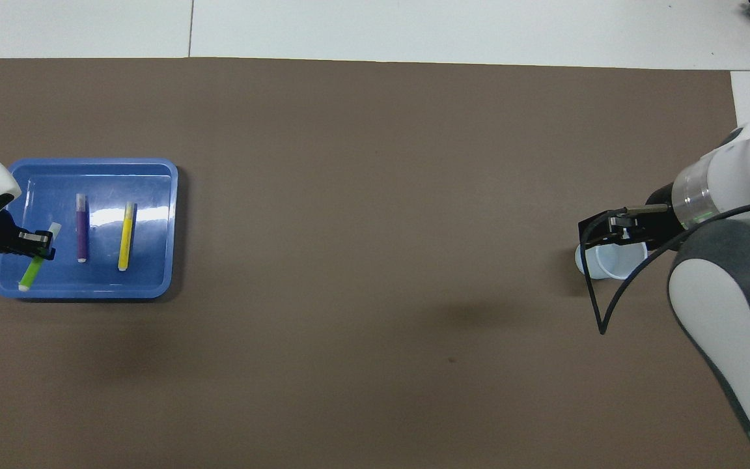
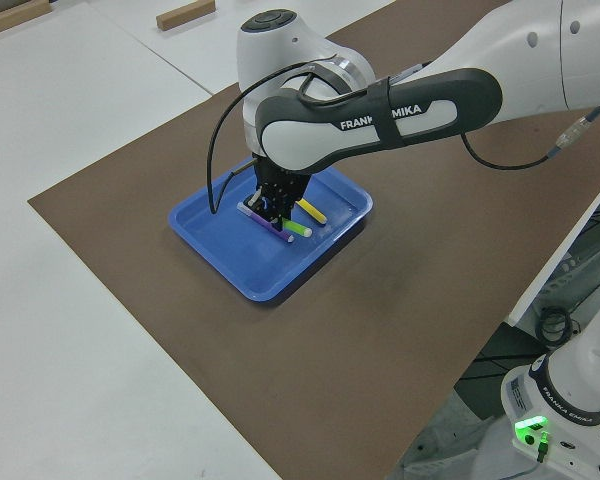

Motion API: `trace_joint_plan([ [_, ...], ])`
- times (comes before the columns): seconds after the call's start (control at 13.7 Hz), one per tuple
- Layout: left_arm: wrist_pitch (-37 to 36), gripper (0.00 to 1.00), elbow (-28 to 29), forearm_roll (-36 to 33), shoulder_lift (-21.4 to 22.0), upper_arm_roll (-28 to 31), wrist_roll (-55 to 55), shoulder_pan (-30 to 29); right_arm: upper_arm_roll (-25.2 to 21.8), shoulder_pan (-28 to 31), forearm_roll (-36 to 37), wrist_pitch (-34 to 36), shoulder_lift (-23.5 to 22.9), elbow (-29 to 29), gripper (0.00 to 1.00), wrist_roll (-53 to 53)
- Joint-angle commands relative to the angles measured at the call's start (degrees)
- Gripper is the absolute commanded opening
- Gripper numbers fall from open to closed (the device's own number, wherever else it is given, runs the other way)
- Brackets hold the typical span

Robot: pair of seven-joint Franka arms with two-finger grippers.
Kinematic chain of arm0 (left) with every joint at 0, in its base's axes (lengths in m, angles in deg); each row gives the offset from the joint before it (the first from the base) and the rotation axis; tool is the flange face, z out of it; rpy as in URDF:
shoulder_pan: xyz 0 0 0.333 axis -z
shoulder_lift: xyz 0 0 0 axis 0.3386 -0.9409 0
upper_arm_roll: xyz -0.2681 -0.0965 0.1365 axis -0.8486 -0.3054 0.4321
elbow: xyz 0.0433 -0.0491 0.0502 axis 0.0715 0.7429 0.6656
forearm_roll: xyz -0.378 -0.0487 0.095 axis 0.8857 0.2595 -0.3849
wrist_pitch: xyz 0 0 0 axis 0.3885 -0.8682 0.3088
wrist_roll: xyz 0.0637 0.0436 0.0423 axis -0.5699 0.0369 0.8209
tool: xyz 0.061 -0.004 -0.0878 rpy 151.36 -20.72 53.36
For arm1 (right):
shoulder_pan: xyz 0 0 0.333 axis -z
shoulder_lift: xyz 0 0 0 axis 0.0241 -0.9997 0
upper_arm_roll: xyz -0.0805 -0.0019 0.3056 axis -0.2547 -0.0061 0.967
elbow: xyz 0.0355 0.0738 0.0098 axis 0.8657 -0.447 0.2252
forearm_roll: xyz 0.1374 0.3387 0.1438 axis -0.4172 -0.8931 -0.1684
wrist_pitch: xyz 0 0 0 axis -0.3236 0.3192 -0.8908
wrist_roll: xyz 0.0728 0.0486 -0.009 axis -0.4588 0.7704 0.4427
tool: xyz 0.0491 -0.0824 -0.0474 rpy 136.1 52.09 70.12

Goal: Right arm passes pens to left for tray arrangement
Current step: 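Lay the green pen in the tray and open the left gripper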

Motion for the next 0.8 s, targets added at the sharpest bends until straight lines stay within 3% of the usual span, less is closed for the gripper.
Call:
trace_joint_plan([
  [0.0,2.67,0.0,-0.3,-1.26,-1.76,-0.53,-0.91,-1.29,-0.84,-0.46,0.87,0.7,0.24,0.27,1.0,0.4],
  [0.58,12.96,0.0,2.25,-4.42,-4.67,-0.53,-1.0,-2.17,0.03,3.68,0.78,-0.8,-0.29,0.71,1.0,0.48],
  [0.73,13.4,0.44,2.08,-4.6,-4.76,-0.62,-0.92,-2.09,0.21,3.76,0.87,-0.45,-0.29,0.71,1.0,0.48],
])
